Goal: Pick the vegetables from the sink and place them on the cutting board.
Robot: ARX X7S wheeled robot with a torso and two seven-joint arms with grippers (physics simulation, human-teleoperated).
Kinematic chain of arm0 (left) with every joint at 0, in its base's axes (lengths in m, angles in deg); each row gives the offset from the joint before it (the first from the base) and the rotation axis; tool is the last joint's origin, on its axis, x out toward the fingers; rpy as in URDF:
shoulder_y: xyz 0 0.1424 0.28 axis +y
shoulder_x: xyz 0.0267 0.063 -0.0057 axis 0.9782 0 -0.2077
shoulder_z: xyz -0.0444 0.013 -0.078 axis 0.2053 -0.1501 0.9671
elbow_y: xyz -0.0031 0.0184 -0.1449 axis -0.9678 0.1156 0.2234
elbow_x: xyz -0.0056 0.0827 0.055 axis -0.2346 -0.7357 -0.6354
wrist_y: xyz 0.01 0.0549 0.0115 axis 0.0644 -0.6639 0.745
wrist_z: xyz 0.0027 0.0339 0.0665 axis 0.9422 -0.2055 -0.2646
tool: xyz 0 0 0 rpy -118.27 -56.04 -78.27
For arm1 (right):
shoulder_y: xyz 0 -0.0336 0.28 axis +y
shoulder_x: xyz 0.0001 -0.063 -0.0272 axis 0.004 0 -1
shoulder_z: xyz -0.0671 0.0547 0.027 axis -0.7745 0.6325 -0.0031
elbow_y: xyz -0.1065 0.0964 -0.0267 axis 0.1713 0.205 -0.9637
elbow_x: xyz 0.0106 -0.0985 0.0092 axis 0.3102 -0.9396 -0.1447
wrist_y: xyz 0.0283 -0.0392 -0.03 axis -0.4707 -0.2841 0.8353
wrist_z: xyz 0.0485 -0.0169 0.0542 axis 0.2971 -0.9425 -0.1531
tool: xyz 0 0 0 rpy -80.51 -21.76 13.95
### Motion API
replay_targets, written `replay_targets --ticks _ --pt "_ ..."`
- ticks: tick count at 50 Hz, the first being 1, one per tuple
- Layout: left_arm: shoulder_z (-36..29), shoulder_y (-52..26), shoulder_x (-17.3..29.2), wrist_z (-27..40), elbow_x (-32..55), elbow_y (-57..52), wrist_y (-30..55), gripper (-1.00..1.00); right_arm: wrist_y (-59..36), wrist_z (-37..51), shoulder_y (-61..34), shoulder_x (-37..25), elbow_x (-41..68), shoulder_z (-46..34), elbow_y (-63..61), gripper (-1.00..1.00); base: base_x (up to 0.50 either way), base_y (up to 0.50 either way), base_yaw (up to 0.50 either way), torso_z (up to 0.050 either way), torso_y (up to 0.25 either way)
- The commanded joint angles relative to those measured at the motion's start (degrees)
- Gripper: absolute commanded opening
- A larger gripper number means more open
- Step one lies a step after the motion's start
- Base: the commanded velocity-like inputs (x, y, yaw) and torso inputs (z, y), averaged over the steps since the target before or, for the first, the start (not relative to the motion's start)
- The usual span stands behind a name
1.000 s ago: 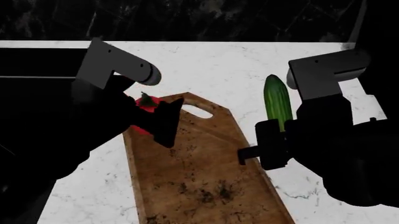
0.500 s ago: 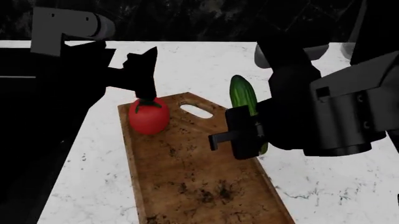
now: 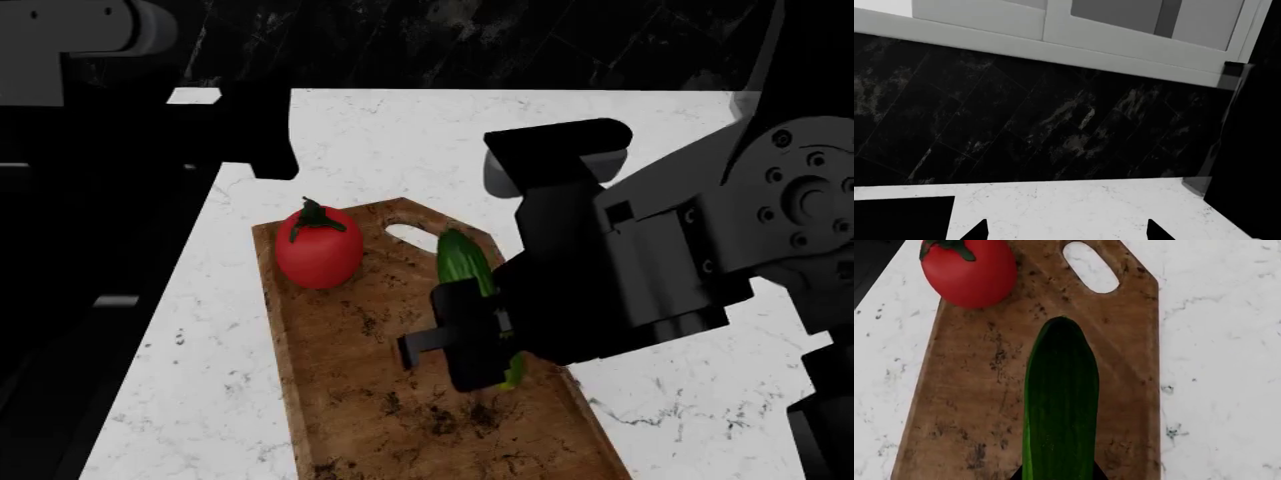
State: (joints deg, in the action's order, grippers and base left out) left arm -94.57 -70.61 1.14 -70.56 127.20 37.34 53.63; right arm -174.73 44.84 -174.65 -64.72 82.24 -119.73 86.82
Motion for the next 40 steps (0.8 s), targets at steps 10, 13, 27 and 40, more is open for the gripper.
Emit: replay_targets --ticks 10,13,27,40 --pt "0.2 0.6 0.5 0.9 1.3 -1.4 0.2 1.00 1.8 -1.9 3.1 -0.1 0.7 -2.8 0.3 -1.00 0.00 0.00 0.00 0.000 0.000" --pt "0.3 0.5 0.5 1.2 1.6 -1.7 0.5 1.00 1.9 -1.5 3.2 -0.2 1.2 -3.0 0.3 -1.00 0.00 0.00 0.00 0.000 0.000" --pt "-0.2 0.9 0.9 0.8 1.5 -1.1 -0.5 1.00 3.0 -4.1 4.0 0.0 -0.4 -4.8 0.8 -1.00 0.00 0.00 0.00 0.000 0.000" --pt "-0.5 0.9 1.1 1.3 2.1 -1.3 -0.3 1.00 3.5 -2.8 2.0 -0.7 1.1 -4.6 0.1 1.00 0.00 0.00 0.00 0.000 0.000"
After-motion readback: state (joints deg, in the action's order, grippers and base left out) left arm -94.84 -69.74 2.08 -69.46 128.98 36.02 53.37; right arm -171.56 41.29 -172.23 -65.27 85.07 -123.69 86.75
